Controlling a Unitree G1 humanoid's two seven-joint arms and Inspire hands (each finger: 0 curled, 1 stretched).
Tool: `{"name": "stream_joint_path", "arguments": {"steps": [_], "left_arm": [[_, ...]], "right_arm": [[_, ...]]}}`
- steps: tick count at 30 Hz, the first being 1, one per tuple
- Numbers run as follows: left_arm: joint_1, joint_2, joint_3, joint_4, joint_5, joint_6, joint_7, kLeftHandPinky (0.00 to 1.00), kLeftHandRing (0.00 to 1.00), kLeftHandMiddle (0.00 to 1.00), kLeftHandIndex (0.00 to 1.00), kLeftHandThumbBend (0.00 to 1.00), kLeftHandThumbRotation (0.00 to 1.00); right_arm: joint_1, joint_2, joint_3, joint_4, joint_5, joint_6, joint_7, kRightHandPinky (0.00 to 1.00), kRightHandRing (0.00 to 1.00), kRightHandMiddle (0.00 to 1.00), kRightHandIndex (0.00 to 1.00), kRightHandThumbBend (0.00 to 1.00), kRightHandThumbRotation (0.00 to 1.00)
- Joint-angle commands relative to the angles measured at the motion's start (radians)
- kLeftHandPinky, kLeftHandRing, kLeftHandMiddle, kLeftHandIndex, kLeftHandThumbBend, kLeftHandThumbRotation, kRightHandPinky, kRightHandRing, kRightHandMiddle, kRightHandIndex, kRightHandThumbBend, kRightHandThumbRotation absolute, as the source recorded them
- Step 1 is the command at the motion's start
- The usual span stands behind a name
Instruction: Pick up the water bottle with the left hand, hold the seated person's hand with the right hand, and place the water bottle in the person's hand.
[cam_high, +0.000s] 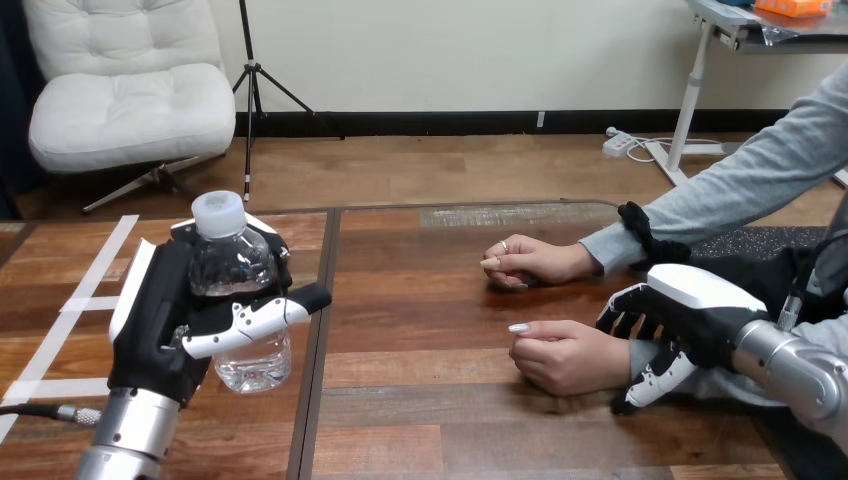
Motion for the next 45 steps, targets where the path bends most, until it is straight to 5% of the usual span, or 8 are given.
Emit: {"name": "stream_joint_path", "arguments": {"steps": [1, 15, 45], "left_arm": [[-0.041, -0.006, -0.004, -0.071, -0.018, -0.007, 0.004, 0.2, 0.25, 0.3, 0.34, 0.68, 0.0], [-0.039, -0.003, 0.001, -0.083, -0.02, 0.0, 0.008, 0.19, 0.24, 0.3, 0.34, 0.67, 0.0], [-0.036, -0.003, 0.004, -0.096, -0.033, 0.012, 0.007, 0.19, 0.24, 0.3, 0.34, 0.68, 0.0]], "right_arm": [[-0.049, 0.028, -0.008, 0.011, 0.012, 0.019, 0.028, 0.52, 0.58, 0.65, 0.64, 0.89, 0.06], [-0.05, 0.034, -0.018, 0.007, 0.042, 0.054, 0.083, 0.54, 0.58, 0.64, 0.63, 0.86, 0.0], [-0.061, 0.034, -0.014, 0.026, 0.034, 0.079, 0.095, 0.46, 0.49, 0.55, 0.58, 0.83, 0.0]]}}
